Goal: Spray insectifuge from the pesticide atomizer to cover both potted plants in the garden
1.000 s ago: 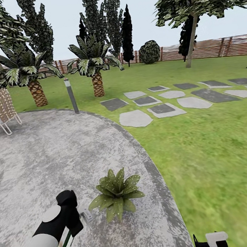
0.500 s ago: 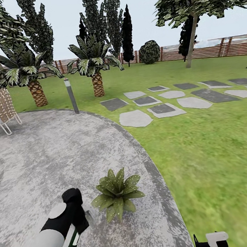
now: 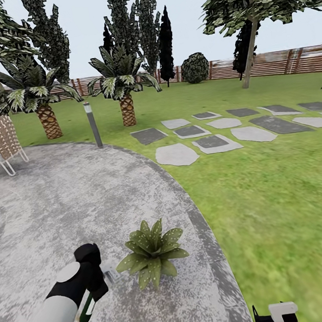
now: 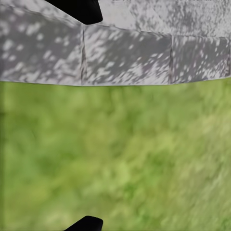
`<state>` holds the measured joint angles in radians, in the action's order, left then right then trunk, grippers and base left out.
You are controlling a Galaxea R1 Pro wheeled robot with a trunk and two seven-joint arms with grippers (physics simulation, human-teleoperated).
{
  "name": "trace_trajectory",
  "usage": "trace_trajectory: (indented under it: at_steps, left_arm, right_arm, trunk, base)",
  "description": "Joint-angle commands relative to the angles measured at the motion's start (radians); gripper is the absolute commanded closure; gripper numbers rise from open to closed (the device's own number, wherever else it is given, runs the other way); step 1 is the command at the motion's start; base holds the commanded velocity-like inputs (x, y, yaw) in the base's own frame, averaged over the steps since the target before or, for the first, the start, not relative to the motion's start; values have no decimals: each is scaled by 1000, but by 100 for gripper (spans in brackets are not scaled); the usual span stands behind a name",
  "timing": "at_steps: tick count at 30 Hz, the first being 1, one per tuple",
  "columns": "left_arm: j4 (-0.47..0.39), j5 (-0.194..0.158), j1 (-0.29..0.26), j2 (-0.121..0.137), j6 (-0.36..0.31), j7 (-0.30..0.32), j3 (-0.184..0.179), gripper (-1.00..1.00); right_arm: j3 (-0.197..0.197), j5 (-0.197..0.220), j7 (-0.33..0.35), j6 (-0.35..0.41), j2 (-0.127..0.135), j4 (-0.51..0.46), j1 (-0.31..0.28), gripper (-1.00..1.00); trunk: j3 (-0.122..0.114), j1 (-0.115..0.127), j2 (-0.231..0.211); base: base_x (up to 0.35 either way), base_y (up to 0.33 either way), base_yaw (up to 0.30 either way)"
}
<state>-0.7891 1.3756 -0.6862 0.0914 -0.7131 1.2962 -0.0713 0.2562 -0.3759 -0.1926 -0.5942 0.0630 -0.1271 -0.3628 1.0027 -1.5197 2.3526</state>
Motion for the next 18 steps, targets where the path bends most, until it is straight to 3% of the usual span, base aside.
trace_trajectory:
  at_steps: [1,5,13,18]
  left_arm:
    - [-1,-1,0,-1,-9,7,-4,100]
    - [-4,-40,1,-4,-10,6,2,100]
    - [-11,-41,1,0,-11,8,0,100]
    - [-14,-41,1,-1,-11,6,1,100]
  right_arm:
    - [4,-11,-6,-3,0,1,-1,-100]
    - [3,-11,-5,-3,-1,1,-1,-100]
    - [3,-11,-5,-3,-2,1,-1,-100]
    - [3,-11,-5,-3,-2,1,-1,-100]
  trunk:
    - [1,0,0]
    - [1,0,0]
    - [1,0,0]
    - [1,0,0]
  base:
    - [0,0,0]
    - [38,-37,1]
    - [168,-213,224]
    - [42,-263,165]
